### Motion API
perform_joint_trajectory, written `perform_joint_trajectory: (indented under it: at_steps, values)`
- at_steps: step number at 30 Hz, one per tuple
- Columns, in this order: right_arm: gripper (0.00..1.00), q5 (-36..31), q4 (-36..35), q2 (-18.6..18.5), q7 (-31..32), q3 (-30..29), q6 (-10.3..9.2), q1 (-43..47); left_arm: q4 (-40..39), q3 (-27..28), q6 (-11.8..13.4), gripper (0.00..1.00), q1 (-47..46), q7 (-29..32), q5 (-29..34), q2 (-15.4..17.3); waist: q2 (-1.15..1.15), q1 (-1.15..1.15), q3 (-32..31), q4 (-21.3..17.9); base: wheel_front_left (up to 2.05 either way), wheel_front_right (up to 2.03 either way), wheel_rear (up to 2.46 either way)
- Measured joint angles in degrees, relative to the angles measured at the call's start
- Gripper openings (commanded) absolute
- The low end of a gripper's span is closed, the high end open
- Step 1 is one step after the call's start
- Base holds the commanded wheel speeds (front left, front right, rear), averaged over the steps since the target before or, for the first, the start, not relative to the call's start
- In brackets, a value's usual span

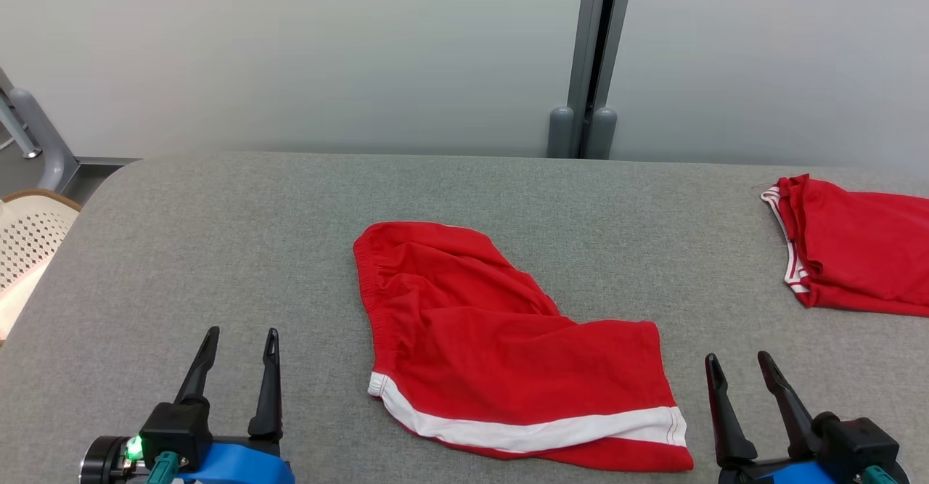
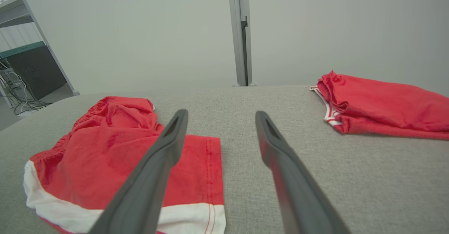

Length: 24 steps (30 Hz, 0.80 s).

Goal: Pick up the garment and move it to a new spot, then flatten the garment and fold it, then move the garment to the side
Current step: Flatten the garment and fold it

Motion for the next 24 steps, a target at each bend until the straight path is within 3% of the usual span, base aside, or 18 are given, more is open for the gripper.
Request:
perform_joint_trajectory:
  at_steps: [13, 24]
  values:
    - [1.0, -1.29, 4.23, -0.01, 0.34, -0.48, 0.0, -0.99, 3.36, -1.45, -2.52, 1.0, -0.93, 0.0, 0.44, -0.93, 0.0, 0.0, 0.53, -0.77, 0.0, 0.0, 0.0]
    - [1.0, -2.53, 14.71, -0.01, 0.25, 1.79, 0.0, -5.67, 15.96, -9.0, -4.3, 1.0, -7.05, 0.0, -0.11, -1.7, 0.0, 0.01, 3.86, -2.06, 0.0, 0.0, 0.0]
